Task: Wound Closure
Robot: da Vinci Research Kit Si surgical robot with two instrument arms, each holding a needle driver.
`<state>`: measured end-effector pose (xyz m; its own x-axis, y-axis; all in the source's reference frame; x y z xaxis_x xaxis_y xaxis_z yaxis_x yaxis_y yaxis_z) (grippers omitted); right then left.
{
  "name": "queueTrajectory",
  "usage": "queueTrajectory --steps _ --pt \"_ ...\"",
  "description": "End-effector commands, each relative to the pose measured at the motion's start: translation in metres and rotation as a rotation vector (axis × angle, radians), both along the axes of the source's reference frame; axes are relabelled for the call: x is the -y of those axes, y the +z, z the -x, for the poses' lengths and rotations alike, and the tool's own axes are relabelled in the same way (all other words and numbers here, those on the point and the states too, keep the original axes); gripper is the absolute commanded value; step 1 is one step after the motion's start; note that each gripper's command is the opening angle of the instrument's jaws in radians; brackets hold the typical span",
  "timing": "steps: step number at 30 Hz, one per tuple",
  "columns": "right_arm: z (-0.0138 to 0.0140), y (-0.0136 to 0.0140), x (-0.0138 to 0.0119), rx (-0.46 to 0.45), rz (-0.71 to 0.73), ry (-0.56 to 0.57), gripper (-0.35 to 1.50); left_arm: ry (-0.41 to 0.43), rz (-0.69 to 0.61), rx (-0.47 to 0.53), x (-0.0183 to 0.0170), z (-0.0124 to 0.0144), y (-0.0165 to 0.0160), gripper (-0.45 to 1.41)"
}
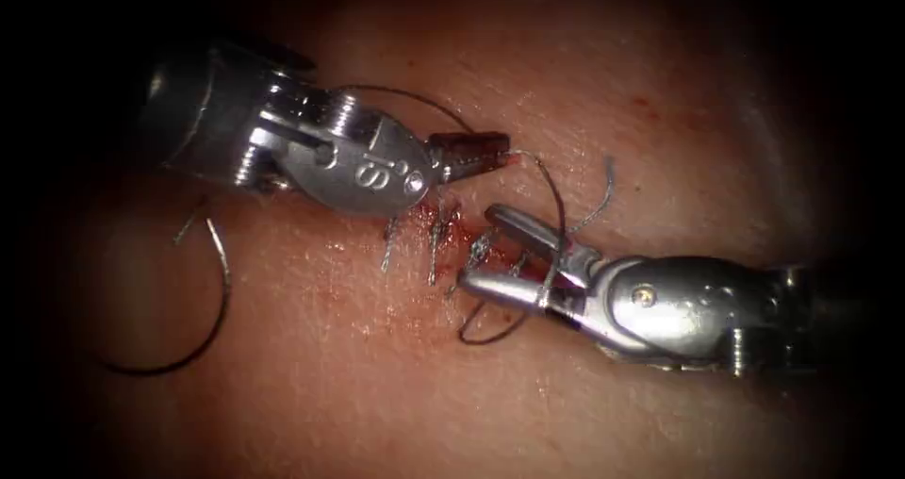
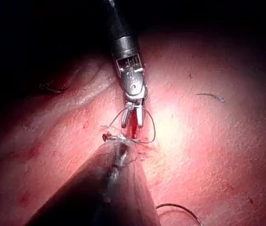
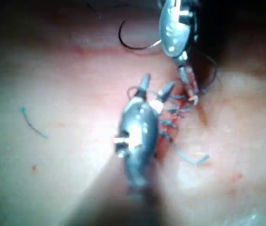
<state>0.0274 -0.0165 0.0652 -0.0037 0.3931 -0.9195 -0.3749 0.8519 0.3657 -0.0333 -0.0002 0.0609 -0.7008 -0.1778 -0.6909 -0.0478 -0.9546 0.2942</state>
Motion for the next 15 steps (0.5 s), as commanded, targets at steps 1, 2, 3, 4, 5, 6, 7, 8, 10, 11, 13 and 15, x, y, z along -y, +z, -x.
queueTrajectory --steps 1,2,3,4,5,6,7,8,10,11,13,15 --pt "-0.0006 0.0004 0.0009 -0.010 0.000 0.001 0.31 -0.001 -0.003 0.000 0.0003 0.0007 0.0008 -0.45" --pt "-0.0007 0.0003 0.0009 -0.019 0.002 0.004 0.29 0.000 -0.002 -0.003 0.0004 0.0007 0.0009 -0.45" --pt "-0.0006 0.0002 0.0008 -0.032 0.006 0.010 0.24 -0.003 -0.005 -0.002 0.0005 0.0008 0.0011 -0.45" --pt "-0.0006 0.0001 0.0007 -0.049 0.019 0.022 0.24 -0.003 -0.004 -0.002 0.0005 0.0008 0.0012 -0.45" --pt "-0.0005 0.0001 0.0005 -0.066 0.018 0.031 0.22 -0.007 -0.007 -0.002 0.0006 0.0009 0.0013 -0.45" --pt "-0.0004 -0.0002 0.0001 -0.100 0.010 0.056 0.19 -0.010 -0.010 0.000 0.0007 0.0010 0.0014 -0.45" --pt "-0.0004 -0.0002 0.0001 -0.100 0.010 0.056 0.19 -0.010 -0.010 0.000 0.0007 0.0010 0.0014 -0.45" --pt "-0.0004 -0.0002 0.0000 -0.115 0.009 0.068 0.19 -0.010 -0.010 0.000 0.0008 0.0010 0.0014 -0.45" --pt "-0.0005 -0.0003 -0.0004 -0.142 -0.001 0.100 0.12 -0.010 -0.010 0.000 0.0010 0.0011 0.0012 -0.45" --pt "-0.0005 -0.0003 -0.0004 -0.142 -0.001 0.100 0.12 -0.010 -0.010 0.000 0.0010 0.0011 0.0012 -0.45" --pt "-0.0005 -0.0001 -0.0006 -0.146 -0.016 0.117 0.09 -0.011 -0.015 0.004 0.0012 0.0012 0.0011 -0.45" --pt "-0.0003 0.0002 -0.0007 -0.154 -0.036 0.138 0.14 -0.009 -0.015 0.005 0.0013 0.0011 0.0010 -0.45"
